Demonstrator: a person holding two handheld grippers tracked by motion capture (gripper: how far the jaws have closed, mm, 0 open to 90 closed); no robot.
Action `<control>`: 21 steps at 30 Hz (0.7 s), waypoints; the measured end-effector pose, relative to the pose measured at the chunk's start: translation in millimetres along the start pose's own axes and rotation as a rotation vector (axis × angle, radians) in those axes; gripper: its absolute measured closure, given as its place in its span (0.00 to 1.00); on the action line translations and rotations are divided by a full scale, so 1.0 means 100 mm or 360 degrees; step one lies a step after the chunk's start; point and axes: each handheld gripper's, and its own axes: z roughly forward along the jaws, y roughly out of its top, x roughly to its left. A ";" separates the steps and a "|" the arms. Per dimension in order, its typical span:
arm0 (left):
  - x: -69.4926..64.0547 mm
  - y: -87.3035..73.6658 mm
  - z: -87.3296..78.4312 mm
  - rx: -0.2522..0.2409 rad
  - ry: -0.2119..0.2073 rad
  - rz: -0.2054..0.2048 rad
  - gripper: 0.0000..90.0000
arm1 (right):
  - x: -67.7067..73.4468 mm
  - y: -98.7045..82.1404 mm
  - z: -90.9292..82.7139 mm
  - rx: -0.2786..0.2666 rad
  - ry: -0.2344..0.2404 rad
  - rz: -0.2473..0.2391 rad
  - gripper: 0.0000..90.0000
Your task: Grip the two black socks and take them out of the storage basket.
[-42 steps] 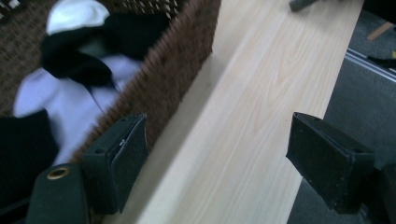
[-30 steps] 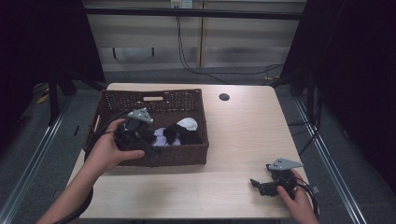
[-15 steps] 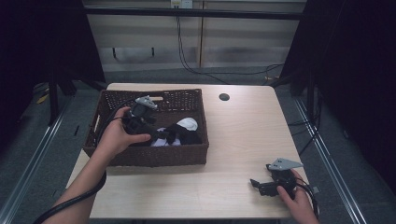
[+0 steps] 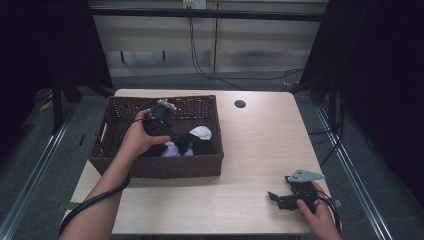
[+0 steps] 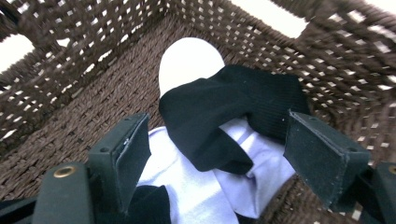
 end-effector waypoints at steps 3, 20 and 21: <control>0.04 0.00 0.13 0.0047 0.0003 -0.0015 0.24 | 0.00 0.00 0.00 -0.0001 0.0000 -0.0003 0.11; 0.07 0.07 0.55 0.0388 -0.0029 -0.0053 0.40 | 0.00 0.00 0.00 -0.0002 0.0000 0.0004 0.11; 0.07 0.08 0.57 0.0403 -0.0021 -0.0062 0.43 | 0.00 0.00 0.00 -0.0002 0.0000 0.0001 0.11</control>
